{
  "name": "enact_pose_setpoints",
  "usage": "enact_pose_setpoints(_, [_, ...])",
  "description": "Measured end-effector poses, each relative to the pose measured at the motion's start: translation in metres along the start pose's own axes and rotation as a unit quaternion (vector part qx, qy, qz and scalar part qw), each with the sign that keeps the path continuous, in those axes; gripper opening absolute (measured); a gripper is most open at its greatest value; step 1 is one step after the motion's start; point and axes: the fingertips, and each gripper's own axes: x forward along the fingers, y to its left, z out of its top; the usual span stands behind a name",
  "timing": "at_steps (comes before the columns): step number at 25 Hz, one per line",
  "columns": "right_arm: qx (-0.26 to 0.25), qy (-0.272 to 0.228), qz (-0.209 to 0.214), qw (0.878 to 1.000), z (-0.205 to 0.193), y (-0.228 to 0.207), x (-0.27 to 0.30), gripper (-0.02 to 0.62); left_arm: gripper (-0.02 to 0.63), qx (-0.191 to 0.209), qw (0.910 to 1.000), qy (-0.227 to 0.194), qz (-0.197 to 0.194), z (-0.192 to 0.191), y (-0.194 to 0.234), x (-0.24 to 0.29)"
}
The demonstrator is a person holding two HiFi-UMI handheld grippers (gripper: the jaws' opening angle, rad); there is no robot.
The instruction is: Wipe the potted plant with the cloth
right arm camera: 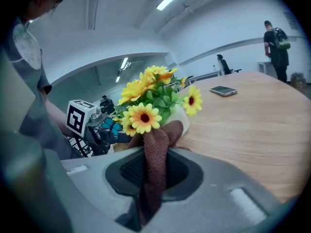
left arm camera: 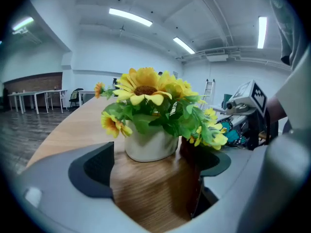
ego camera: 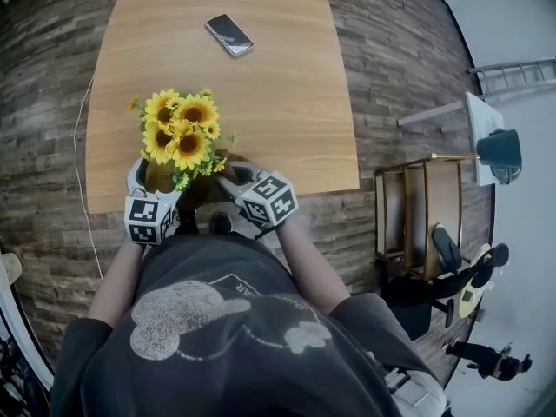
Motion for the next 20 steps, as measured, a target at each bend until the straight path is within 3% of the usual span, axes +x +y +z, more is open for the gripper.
enact_pose_setpoints(6, [0.032, -0.018, -0.058, 0.998, -0.009, -0.038, -0.043, 0.049, 0.627, -0.002, 0.999, 0.0, 0.045, 0.007, -0.011, 0.026])
enact_pose_setpoints(12, [0.046, -0.032, -0.088, 0.995, -0.013, -0.06, -0.066, 0.049, 0.63, -0.027, 0.9942, 0.0, 0.104, 0.01, -0.011, 0.044])
enact_pose_setpoints(20, [0.042, -0.028, -0.086, 0.995, -0.02, -0.066, -0.078, 0.049, 0.626, -0.006, 0.9845, 0.016, 0.175, 0.008, 0.002, 0.062])
